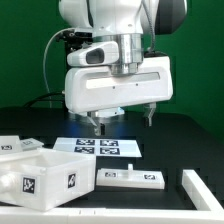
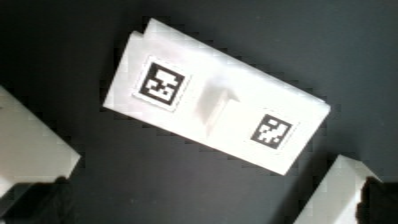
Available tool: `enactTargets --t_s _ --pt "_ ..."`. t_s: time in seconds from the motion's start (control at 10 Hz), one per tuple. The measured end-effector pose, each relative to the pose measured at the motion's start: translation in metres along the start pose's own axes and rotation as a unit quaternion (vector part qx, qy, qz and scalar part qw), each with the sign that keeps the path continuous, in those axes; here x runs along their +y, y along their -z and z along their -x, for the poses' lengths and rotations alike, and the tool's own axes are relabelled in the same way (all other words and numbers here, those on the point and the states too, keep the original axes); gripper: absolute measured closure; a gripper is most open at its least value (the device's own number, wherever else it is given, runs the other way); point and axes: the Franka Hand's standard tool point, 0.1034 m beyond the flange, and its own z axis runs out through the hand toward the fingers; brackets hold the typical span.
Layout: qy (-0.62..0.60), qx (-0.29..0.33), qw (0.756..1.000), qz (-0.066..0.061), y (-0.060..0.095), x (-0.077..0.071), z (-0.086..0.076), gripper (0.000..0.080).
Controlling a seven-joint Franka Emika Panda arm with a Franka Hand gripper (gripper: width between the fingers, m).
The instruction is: Assemble cabinet
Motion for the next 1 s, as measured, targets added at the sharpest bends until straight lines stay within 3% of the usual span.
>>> enactTargets --t_s 0.3,0.4,0.8,1.0 --pt "-0.130 -0.007 0.992 -0.005 -0.015 -0.006 -0.008 0.0003" --pt "-0.142 -0.012 0.990 -0.006 -0.022 -0.005 -0.006 0.0003" --pt "-0.136 -0.014 0.991 -0.007 -0.024 -0.005 -0.005 0.0003" --pt "-0.173 -0.023 0.985 -0.009 -0.041 0.000 -0.003 0.0003"
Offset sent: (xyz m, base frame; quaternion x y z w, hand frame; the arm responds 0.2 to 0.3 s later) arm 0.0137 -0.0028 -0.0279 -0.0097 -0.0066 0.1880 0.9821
